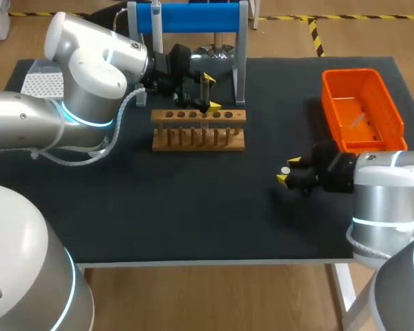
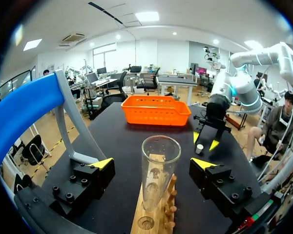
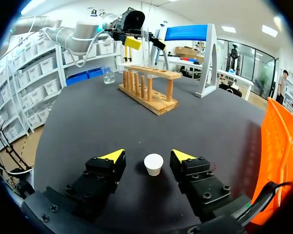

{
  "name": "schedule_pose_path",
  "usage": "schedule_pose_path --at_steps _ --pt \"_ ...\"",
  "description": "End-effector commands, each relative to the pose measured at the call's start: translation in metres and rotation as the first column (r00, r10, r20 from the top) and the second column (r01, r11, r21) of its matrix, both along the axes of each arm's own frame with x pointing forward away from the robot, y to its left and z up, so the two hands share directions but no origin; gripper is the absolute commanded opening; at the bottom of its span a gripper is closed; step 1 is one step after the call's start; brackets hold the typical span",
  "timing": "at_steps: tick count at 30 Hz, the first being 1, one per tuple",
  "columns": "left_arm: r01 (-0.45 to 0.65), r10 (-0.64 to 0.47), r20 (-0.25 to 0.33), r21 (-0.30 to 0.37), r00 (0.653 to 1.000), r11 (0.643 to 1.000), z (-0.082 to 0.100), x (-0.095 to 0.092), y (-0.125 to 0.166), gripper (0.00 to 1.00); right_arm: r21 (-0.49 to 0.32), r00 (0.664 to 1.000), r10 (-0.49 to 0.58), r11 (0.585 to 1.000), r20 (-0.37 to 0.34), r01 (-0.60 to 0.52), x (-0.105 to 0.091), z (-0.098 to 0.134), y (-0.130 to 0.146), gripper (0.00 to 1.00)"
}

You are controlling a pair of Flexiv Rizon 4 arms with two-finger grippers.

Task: Invert the test tube, pick up the pipette, mount the tip to pipette, aspirate from beaker and dispense into the tube, eject the tip, return the pipette, and cap with the stopper.

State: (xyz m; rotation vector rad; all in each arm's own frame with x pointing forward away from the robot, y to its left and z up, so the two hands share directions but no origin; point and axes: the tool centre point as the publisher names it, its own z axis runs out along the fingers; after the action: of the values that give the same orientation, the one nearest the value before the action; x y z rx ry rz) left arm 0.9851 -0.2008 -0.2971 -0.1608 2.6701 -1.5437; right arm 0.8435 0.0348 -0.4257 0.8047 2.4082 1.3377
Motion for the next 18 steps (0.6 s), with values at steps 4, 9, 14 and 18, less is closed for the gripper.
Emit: schedule_pose_path --at_steps 4,9,14,18 --pt "0.003 -0.003 0.000 -0.002 1.000 1.000 -0.0010 0.0015 -0.0001 1.00 -0.005 1.000 0.000 1.000 0.005 0.000 0.0014 -0.0030 0.0023 0.49" --pt "0.003 -0.003 0.000 -0.002 1.000 1.000 -0.0010 0.0015 -0.0001 1.00 -0.010 1.000 -0.002 1.000 0.004 0.002 0.0025 -0.0045 0.0023 0.46" --pt "0.003 -0.003 0.000 -0.002 1.000 1.000 -0.0010 0.0015 -0.0001 1.00 -0.014 1.000 -0.005 1.000 0.003 0.005 0.0033 -0.0055 0.0020 0.46" --pt "0.003 -0.003 0.000 -0.002 1.000 1.000 -0.0010 0.0015 -0.0001 1.00 -0.017 1.000 -0.007 1.000 0.002 0.007 0.0043 -0.0065 0.0016 0.46"
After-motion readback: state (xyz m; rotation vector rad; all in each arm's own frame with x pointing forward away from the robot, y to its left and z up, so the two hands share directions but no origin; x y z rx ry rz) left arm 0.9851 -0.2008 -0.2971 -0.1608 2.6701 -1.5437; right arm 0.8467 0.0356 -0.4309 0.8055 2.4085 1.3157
